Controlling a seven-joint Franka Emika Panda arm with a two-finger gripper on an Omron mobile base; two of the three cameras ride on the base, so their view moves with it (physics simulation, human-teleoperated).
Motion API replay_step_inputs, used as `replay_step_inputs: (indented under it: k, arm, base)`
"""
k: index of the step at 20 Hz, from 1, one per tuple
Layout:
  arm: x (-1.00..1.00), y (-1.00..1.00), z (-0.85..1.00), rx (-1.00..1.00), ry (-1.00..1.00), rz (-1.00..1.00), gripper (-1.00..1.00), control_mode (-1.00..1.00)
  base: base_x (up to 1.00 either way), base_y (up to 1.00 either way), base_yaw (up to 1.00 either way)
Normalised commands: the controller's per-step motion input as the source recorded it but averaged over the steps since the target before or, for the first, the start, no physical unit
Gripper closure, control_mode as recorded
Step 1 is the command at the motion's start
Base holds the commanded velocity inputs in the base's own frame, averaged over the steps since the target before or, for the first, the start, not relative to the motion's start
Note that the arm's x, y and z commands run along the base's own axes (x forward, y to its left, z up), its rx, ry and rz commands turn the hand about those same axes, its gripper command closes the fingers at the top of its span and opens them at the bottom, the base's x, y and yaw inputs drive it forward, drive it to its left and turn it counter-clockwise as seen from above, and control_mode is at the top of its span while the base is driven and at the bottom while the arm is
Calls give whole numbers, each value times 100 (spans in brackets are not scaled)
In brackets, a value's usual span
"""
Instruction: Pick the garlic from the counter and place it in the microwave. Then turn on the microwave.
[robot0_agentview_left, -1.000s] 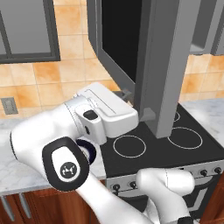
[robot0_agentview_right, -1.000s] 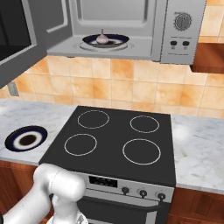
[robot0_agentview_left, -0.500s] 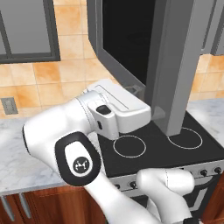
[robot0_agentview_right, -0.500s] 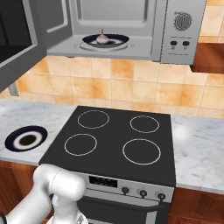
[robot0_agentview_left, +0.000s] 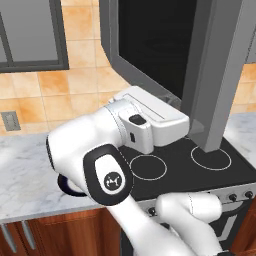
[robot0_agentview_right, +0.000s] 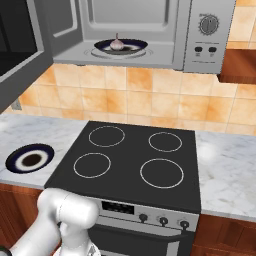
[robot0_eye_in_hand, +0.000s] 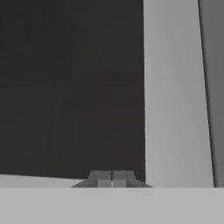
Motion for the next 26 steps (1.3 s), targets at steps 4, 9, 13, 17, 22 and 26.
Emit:
replay_step_inputs:
  k: [4, 9, 13, 17, 22, 26]
  arm:
    - [16, -34, 0, 0, 0, 1, 100, -100]
    - [22, -34, 0, 0, 0, 3, 100, -100]
    - [19, -32, 2, 0, 0, 3, 100, -100]
    - [21, -31, 0, 0, 0, 3, 100, -100]
    - [22, -32, 0, 0, 0, 3, 100, -100]
    - [37, -38, 0, 0, 0, 2, 100, -100]
  base:
    - [0, 0, 0]
    - [0, 0, 0]
    - [0, 0, 0]
    - [0, 0, 0]
    - [0, 0, 0]
    - [0, 0, 0]
